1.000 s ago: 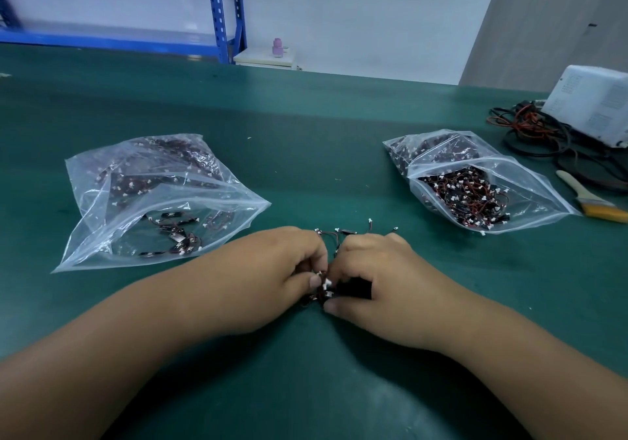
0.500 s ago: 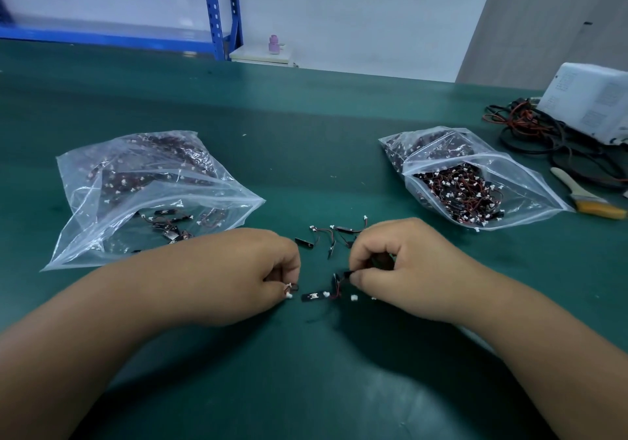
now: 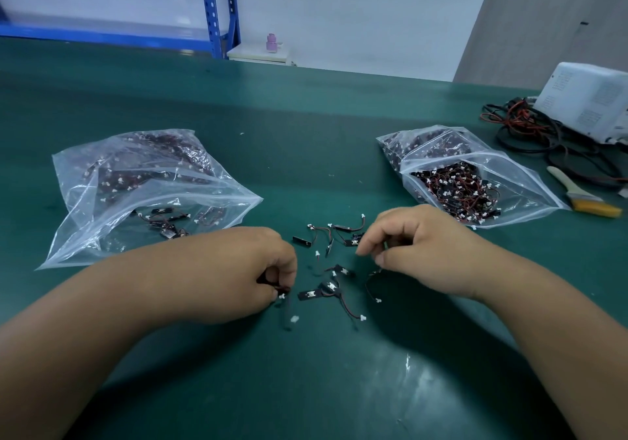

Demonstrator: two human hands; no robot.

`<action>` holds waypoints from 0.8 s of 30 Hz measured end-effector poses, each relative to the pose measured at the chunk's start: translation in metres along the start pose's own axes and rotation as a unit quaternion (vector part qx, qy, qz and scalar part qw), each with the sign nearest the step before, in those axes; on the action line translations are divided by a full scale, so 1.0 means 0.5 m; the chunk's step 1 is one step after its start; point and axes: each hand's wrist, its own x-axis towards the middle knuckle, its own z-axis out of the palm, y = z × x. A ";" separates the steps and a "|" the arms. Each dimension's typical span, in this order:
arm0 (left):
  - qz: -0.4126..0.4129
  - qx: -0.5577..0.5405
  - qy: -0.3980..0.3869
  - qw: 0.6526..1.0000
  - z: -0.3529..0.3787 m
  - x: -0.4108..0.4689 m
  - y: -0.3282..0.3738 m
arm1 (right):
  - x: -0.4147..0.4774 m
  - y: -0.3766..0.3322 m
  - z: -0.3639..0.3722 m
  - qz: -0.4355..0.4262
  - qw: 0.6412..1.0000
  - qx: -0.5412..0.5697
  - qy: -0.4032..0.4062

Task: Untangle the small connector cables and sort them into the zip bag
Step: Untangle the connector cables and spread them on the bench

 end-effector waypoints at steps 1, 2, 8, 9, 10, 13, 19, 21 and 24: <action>0.001 0.002 -0.002 1.000 -0.002 0.000 0.000 | 0.001 0.006 0.000 0.005 1.000 -0.007 0.021; 0.000 0.002 -0.003 1.000 -0.003 -0.001 -0.001 | 0.003 0.011 -0.001 0.008 0.999 -0.021 0.038; -0.008 -0.004 -0.005 1.000 -0.007 -0.003 -0.008 | 0.003 0.026 -0.014 0.033 0.994 -0.099 0.013; -0.009 -0.003 -0.006 1.000 -0.007 -0.003 -0.010 | 0.002 0.027 -0.015 0.044 0.993 -0.107 -0.007; -0.011 -0.001 -0.007 1.000 -0.008 -0.004 -0.010 | 0.002 0.028 -0.015 0.053 0.992 -0.111 -0.026; -0.018 0.008 -0.015 1.000 -0.008 -0.003 -0.010 | 0.002 0.028 -0.014 0.058 0.991 -0.107 -0.056; -0.033 0.027 -0.001 0.999 -0.003 0.001 -0.005 | -0.002 0.024 -0.020 0.053 0.993 -0.071 -0.080; -0.030 0.022 0.004 0.999 -0.003 0.002 -0.005 | -0.003 0.021 -0.020 0.039 0.995 -0.038 -0.085; -0.027 0.003 0.020 0.999 -0.006 0.005 -0.007 | -0.003 0.020 -0.015 0.033 0.997 0.007 -0.076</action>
